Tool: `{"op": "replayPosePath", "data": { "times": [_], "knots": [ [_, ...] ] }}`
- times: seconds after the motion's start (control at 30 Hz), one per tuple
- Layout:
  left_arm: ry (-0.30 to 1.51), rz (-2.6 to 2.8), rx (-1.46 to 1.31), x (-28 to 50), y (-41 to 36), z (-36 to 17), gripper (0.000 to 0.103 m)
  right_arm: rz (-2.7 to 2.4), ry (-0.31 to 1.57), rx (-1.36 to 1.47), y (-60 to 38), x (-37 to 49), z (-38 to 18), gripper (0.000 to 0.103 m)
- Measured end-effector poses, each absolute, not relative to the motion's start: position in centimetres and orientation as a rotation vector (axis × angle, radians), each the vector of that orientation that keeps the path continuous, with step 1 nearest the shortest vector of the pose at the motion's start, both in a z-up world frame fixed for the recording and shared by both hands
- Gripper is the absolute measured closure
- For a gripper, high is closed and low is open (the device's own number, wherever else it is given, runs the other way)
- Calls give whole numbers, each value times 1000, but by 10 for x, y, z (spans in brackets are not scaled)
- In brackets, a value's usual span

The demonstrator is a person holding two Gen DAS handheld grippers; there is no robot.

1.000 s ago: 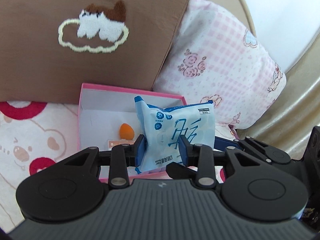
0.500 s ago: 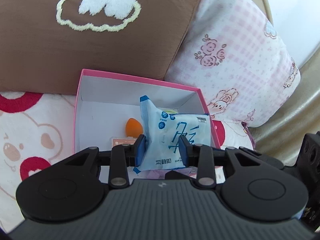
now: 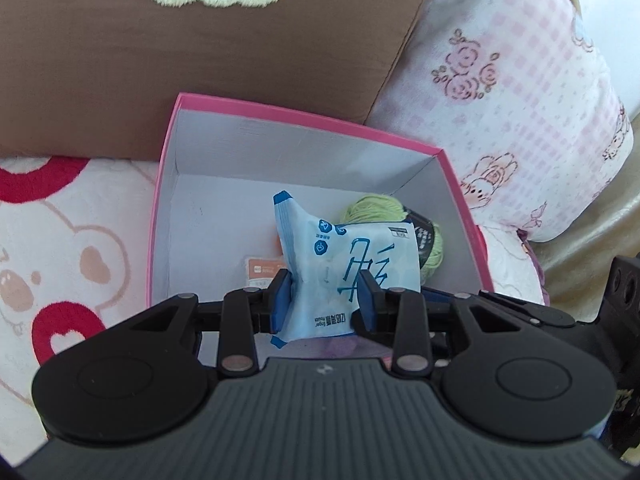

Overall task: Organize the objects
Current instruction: 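Lower the wet-wipes pack into the pink box and open the left gripper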

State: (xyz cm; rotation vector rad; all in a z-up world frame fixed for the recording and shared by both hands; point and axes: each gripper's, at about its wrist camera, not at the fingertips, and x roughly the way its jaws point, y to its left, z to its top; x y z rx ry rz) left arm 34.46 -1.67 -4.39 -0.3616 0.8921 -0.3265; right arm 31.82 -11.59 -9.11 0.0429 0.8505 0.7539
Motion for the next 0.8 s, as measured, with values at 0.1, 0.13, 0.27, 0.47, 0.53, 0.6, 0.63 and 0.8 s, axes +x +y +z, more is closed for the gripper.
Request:
{"op": "replayPosePath", "data": {
  "times": [0.1, 0.13, 0.27, 0.47, 0.53, 0.6, 0.63, 0.8],
  "knots": [
    [898, -319, -381, 350, -15, -57, 70, 747, 870, 55, -117, 324, -101, 47],
    [897, -323, -388, 352, -15, -61, 70, 742, 874, 60, -117, 326, -103, 47],
    [894, -331, -383, 355, -17, -71, 70, 725, 908, 140, -124, 335, -121, 48],
    [936, -295, -356, 362, -22, -80, 70, 711, 899, 121, -122, 335, -120, 55],
    [938, -292, -357, 363, -23, -83, 70, 704, 898, 103, -120, 334, -120, 57],
    [942, -289, -352, 363, -23, -85, 70, 693, 892, 82, -118, 333, -120, 61],
    [949, -284, -348, 363, -24, -86, 70, 692, 893, 77, -118, 333, -121, 61],
    [989, -270, -377, 363, -17, -90, 70, 696, 884, 39, -112, 330, -122, 63]
  ]
}}
